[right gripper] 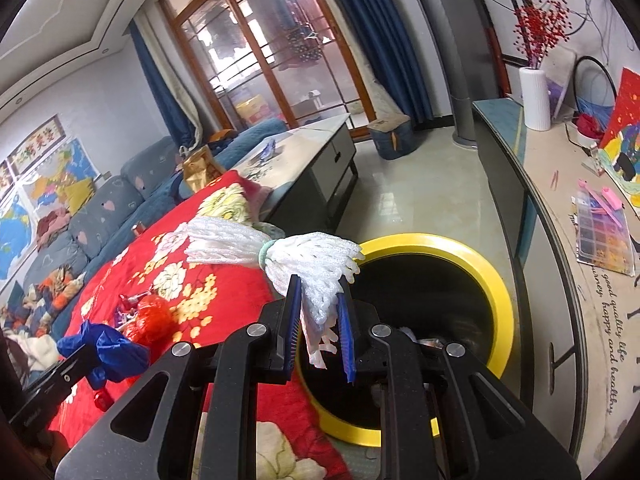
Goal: Collect trash
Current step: 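Open both grippers to drop the foam net and blue plastic into the bin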
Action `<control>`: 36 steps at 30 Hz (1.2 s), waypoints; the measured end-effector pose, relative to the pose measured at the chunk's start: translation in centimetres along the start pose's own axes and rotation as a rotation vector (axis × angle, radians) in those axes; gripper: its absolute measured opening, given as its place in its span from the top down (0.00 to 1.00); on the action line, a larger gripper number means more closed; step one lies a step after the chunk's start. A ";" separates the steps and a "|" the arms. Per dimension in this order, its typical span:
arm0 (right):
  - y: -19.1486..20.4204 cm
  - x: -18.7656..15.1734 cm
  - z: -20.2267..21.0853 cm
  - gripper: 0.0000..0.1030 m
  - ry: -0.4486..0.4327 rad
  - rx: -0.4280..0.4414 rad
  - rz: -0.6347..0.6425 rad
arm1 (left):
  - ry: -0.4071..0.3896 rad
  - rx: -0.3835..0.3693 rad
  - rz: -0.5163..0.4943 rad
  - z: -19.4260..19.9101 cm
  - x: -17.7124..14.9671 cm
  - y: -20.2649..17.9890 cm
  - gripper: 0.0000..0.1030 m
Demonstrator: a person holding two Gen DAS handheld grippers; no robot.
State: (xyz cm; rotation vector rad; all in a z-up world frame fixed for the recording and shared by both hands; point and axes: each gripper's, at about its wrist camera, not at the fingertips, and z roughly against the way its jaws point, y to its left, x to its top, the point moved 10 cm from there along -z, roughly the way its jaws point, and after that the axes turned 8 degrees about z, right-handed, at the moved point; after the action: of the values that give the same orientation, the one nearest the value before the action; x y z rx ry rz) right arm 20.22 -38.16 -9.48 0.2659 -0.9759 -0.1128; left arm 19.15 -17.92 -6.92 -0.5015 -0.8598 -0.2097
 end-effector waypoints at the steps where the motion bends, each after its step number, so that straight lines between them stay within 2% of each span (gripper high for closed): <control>1: -0.3 -0.1 0.1 0.83 0.000 -0.004 -0.003 | 0.006 -0.005 -0.008 -0.3 -0.1 -0.4 0.94; 22: -7.0 -1.8 -0.7 0.83 0.024 -0.096 -0.103 | 0.095 -0.074 -0.134 -5.5 -2.3 -6.4 0.94; 36: -8.7 -3.2 -2.0 0.81 0.069 -0.097 -0.127 | 0.160 -0.090 -0.141 -9.3 -3.7 -7.0 0.94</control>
State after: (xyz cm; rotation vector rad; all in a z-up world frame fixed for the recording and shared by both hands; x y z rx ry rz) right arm 20.36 -45.48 -15.46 0.2409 -0.8824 -0.2651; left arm 20.37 -28.74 -12.44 -0.5012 -0.7318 -0.4134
